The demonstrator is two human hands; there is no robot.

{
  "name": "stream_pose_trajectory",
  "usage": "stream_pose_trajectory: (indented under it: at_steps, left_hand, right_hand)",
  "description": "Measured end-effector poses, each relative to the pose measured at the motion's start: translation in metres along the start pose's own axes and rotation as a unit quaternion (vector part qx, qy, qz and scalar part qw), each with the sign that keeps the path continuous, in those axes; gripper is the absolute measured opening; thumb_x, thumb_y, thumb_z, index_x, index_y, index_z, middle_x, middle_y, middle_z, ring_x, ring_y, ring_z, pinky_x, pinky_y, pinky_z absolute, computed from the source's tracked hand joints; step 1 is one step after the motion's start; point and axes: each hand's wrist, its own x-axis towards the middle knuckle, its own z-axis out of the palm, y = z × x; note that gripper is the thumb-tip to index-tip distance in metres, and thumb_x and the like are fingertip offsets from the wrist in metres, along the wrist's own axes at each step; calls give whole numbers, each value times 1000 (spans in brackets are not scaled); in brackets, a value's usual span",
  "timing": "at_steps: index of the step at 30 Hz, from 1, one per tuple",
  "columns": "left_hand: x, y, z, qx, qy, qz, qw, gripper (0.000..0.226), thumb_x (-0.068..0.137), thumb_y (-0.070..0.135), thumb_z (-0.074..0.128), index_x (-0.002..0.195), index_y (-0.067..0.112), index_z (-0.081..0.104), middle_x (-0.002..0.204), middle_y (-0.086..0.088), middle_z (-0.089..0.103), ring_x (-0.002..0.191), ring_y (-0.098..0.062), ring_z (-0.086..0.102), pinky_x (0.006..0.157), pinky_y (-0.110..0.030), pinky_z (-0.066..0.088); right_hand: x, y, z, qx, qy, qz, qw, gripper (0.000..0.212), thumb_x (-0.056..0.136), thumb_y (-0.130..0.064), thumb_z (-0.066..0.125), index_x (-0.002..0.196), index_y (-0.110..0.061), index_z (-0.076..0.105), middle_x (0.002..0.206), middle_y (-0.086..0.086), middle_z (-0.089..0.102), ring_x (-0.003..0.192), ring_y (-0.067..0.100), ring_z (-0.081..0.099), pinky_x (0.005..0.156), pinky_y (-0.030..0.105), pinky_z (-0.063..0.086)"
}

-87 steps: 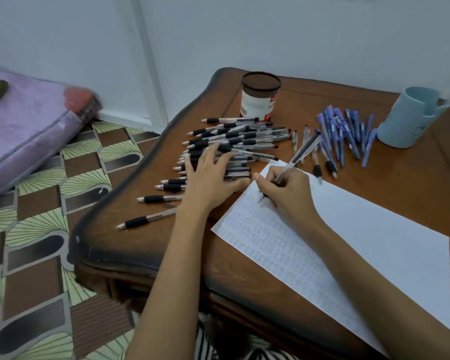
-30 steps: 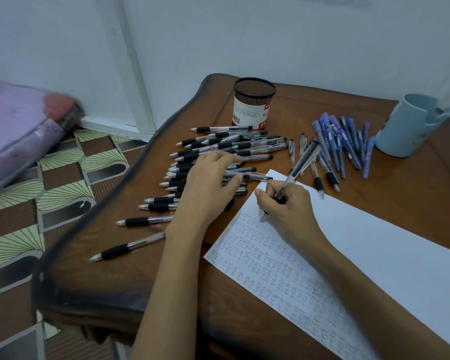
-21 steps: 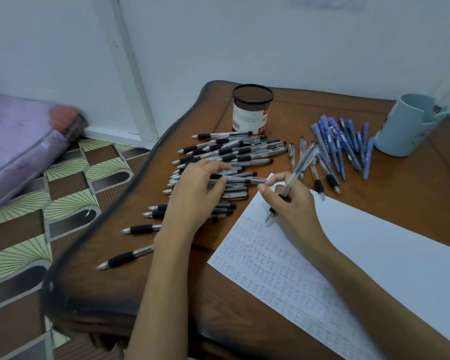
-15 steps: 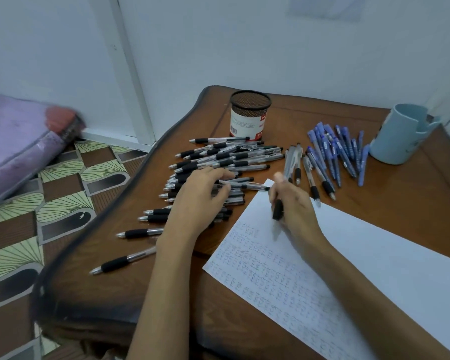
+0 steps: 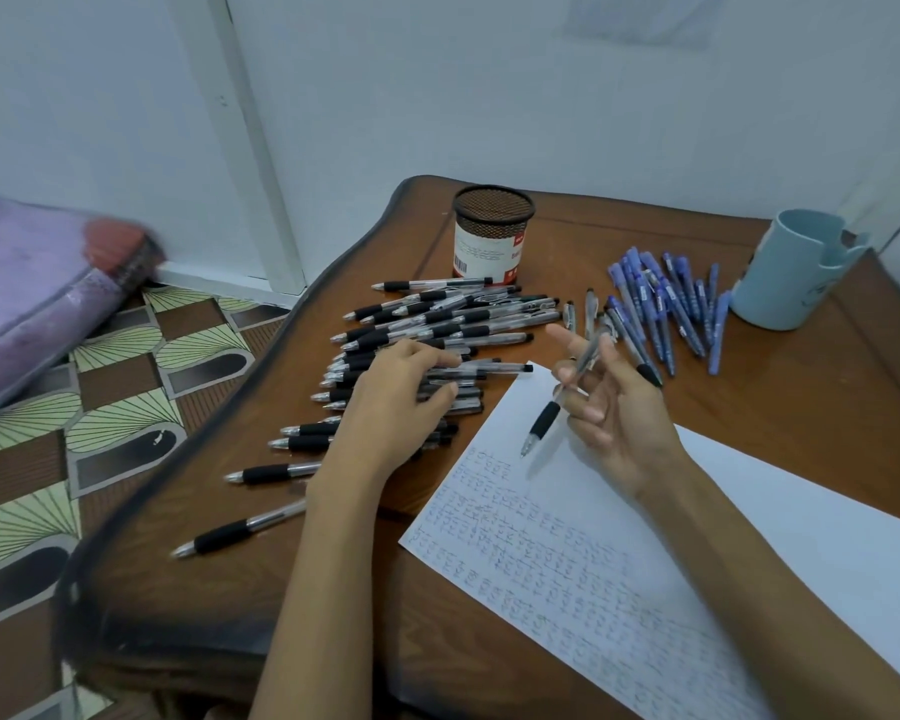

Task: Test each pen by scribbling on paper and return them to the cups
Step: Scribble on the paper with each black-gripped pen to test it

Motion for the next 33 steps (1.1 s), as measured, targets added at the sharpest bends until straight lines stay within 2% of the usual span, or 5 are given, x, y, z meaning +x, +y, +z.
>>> stream_pose_trajectory:
  at_steps: [8,12,19,23,33]
  left_hand:
    - [1,-6,-2,-13,-11,13,1000,31,93,22,55,124,25,57,128,5,49,123,-12,41,97,-23,32]
    - [2,-7,-2,-19,-12,14,1000,31,94,21,55,125,24,57,128,4,50,122,-12,42,96,-23,33]
    - [4,-8,1,-9,-9,10,1000,32,93,23,56,125,26,57,129,5,49,121,-10,41,96,-22,34]
    - [4,-8,2,3,0,11,1000,32,93,23,56,125,26,58,129,5,49,123,-11,40,96,-22,31]
    - [3,-6,3,20,10,15,1000,35,90,21,62,124,27,59,127,5,51,122,-11,39,99,-25,31]
  right_hand:
    - [2,-4,-7,25,52,-41,997,29,78,-38,51,94,-15,59,57,0,59,28,3,32,30,8,33]
    - [-1,-20,-7,-158,103,-48,981,28,93,-34,46,103,-15,63,58,-1,56,33,3,31,31,12,31]
    - [50,-60,-26,-476,230,-35,848,25,93,-20,58,109,-1,60,64,7,53,51,14,49,43,19,46]
    - [60,-60,-35,-618,247,-51,745,45,90,-23,62,128,-1,51,113,25,57,91,34,58,78,41,47]
    - [44,12,10,-772,12,-147,619,36,92,-36,57,127,-30,56,121,-4,47,118,15,37,83,29,35]
